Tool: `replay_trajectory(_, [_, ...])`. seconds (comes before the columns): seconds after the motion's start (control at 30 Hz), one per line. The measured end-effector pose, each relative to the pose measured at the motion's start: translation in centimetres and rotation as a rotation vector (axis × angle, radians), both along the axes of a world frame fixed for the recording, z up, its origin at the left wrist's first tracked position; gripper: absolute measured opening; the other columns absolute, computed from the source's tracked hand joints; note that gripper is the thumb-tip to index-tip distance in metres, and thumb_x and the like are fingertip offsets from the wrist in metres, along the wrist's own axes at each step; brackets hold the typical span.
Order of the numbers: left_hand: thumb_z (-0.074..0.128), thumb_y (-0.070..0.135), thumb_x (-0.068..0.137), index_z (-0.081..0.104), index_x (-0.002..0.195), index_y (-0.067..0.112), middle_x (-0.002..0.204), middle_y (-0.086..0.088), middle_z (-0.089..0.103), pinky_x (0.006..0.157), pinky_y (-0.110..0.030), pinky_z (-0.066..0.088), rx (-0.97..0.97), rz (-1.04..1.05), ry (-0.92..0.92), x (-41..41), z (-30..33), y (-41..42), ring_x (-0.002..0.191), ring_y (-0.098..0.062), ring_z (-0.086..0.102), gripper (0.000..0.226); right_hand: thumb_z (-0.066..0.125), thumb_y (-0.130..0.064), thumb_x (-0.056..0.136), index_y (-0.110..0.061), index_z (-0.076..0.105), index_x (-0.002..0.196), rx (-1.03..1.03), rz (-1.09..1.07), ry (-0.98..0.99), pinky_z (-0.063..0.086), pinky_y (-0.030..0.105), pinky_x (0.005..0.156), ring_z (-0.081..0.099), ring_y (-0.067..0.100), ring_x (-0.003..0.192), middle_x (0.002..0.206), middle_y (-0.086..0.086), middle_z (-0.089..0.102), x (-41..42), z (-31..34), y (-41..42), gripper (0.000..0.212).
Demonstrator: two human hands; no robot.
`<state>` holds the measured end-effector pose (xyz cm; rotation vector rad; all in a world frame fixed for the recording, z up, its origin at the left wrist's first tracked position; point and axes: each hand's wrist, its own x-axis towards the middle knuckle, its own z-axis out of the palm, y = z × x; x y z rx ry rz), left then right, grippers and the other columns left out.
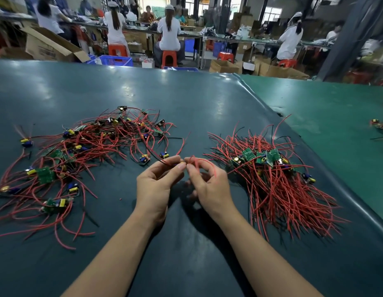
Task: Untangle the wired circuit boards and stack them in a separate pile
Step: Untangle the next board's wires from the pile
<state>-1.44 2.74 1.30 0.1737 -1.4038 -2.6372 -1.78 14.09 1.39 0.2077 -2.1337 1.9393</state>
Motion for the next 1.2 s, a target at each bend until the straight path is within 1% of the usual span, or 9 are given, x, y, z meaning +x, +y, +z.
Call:
replay_trajectory(0.17, [0.063,0.01,0.082,0.073,0.086,0.004,0.086,-0.008,0.076,0.072,-0.021,0.057,0.183,-0.011,-0.01,-0.3,0.2,-0.2,0.081,-0.014,0.072,0.012,0.06,-0.012,0.097,-0.007,0.069,0.088,-0.188,0.0,-0.092,0.053,0.029,0.044,0.067,0.019,0.061,0.076,0.0,0.07,0.2,0.4,0.3,0.013])
replay_trajectory(0.37, [0.06,0.005,0.088,0.07,0.101,0.002,0.089,-0.012,0.074,0.078,-0.03,0.06,0.038,-0.091,-0.041,-0.2,0.1,0.2,0.078,-0.018,0.07,0.016,0.063,-0.006,0.094,-0.012,0.074,0.097,-0.24,0.002,-0.055,0.056,0.027,0.051,0.067,0.015,0.066,0.079,-0.004,0.073,0.0,0.5,0.3,0.013])
replay_trajectory(0.47, [0.051,-0.002,0.094,0.065,0.098,-0.001,0.079,-0.011,0.074,0.066,-0.023,0.059,0.251,-0.073,-0.086,-0.5,0.5,-0.7,0.07,-0.015,0.071,0.015,0.066,0.002,0.089,-0.003,0.075,0.101,-0.197,0.119,-0.011,0.055,0.022,0.069,0.069,0.013,0.084,0.1,0.004,0.075,0.0,0.3,0.1,0.016])
replay_trajectory(0.57, [0.064,0.008,0.08,0.063,0.097,0.004,0.077,-0.007,0.073,0.059,-0.018,0.057,0.379,-0.08,-0.098,-0.4,0.6,-1.6,0.066,-0.011,0.07,0.017,0.067,0.006,0.086,-0.006,0.077,0.093,-0.132,0.218,0.002,0.054,0.024,0.054,0.069,0.012,0.091,0.116,0.002,0.071,0.4,0.3,0.1,0.017])
replay_trajectory(0.7, [0.072,0.013,0.067,0.064,0.088,0.006,0.07,-0.004,0.072,0.052,-0.017,0.052,0.24,-0.104,-0.119,-0.3,0.6,-1.3,0.058,-0.008,0.067,0.023,0.053,0.005,0.095,-0.007,0.073,0.09,-0.26,0.125,-0.105,0.045,0.02,0.039,0.067,0.011,0.063,0.098,0.005,0.075,0.2,0.7,0.3,0.024])
replay_trajectory(0.77, [0.072,0.016,0.068,0.067,0.079,0.004,0.065,-0.004,0.07,0.046,-0.017,0.048,0.139,-0.118,-0.115,-0.2,0.7,-0.9,0.051,-0.008,0.062,0.017,0.057,-0.005,0.096,-0.007,0.071,0.096,-0.34,0.067,-0.161,0.041,0.019,0.036,0.06,0.012,0.051,0.085,0.005,0.073,-0.1,1.0,0.8,0.013])
replay_trajectory(0.93, [0.074,0.024,0.071,0.074,0.067,0.009,0.065,-0.007,0.07,0.05,-0.018,0.048,-0.155,-0.158,0.0,0.2,0.2,-0.7,0.052,-0.011,0.061,0.016,0.074,-0.043,0.068,-0.013,0.077,0.079,-0.292,0.279,-0.376,0.031,0.016,0.036,0.045,0.009,0.041,0.06,-0.001,0.059,0.0,1.1,1.3,0.032])
replay_trajectory(1.07, [0.073,0.032,0.07,0.067,0.07,0.004,0.063,-0.003,0.068,0.053,-0.016,0.047,-0.31,-0.139,0.016,0.3,0.2,-0.7,0.054,-0.008,0.057,0.028,0.075,-0.027,0.068,-0.012,0.078,0.083,-0.353,0.316,-0.369,0.032,0.016,0.035,0.047,0.008,0.042,0.063,0.0,0.063,0.0,1.1,1.7,0.021])
replay_trajectory(1.2, [0.067,0.041,0.073,0.062,0.077,0.003,0.064,-0.008,0.065,0.054,-0.024,0.048,-0.276,-0.183,-0.024,0.1,0.3,-0.6,0.053,-0.013,0.058,0.038,0.074,-0.012,0.078,-0.008,0.069,0.084,-0.389,0.26,-0.309,0.035,0.017,0.035,0.052,0.01,0.044,0.06,0.0,0.063,-0.1,1.2,1.3,0.009])
